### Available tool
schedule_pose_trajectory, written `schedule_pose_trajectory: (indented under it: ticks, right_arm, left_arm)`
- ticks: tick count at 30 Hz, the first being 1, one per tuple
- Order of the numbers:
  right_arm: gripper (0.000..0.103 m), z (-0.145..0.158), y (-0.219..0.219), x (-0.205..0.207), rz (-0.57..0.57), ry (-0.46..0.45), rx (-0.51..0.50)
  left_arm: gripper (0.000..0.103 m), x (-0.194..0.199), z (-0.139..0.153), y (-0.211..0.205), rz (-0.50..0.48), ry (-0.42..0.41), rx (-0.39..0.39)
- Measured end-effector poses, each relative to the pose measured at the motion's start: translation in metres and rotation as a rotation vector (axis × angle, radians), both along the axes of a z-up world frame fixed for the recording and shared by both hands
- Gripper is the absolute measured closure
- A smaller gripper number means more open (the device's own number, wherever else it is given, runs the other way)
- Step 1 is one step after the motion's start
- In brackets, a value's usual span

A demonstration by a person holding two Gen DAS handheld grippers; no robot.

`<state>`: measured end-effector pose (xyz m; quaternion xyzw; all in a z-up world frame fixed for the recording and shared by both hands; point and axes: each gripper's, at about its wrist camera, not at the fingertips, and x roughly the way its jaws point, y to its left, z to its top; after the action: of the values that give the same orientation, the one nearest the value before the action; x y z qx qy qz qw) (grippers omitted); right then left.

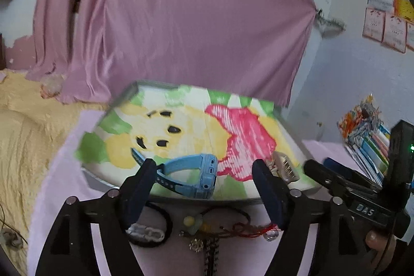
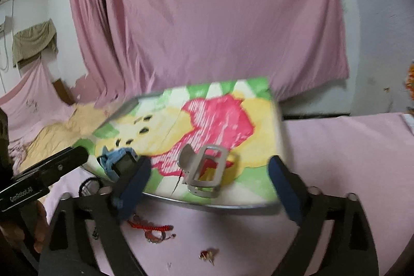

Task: Organize jewelry
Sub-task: 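Carry the watch and clip into the Pooh tray and open both tools, then lift both tools out of the tray and back over the table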

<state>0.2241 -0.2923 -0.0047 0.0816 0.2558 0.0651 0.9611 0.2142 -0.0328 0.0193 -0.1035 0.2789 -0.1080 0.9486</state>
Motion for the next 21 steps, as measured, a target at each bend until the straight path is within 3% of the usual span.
schedule_pose_trajectory:
  ticks: [3, 5, 12, 21]
  right_arm:
    - [0.005, 0.008, -0.006, -0.024, -0.029, -0.07, -0.006]
    - [0.002, 0.012, -0.007, -0.039, -0.045, -0.11, -0.015]
    - [0.002, 0.021, -0.006, -0.093, -0.067, -0.264, -0.04]
    - [0.002, 0.015, 0.0, -0.127, -0.052, -0.29, -0.08]
  left_arm:
    - [0.004, -0.022, 0.006, 0.003, 0.048, -0.061, 0.015]
    - [0.001, -0.038, 0.009, 0.005, 0.079, -0.105, 0.016]
    - [0.001, -0.078, 0.014, 0.008, 0.124, -0.178, 0.066]
    - [0.001, -0.114, 0.009, 0.008, 0.139, -0.212, 0.089]
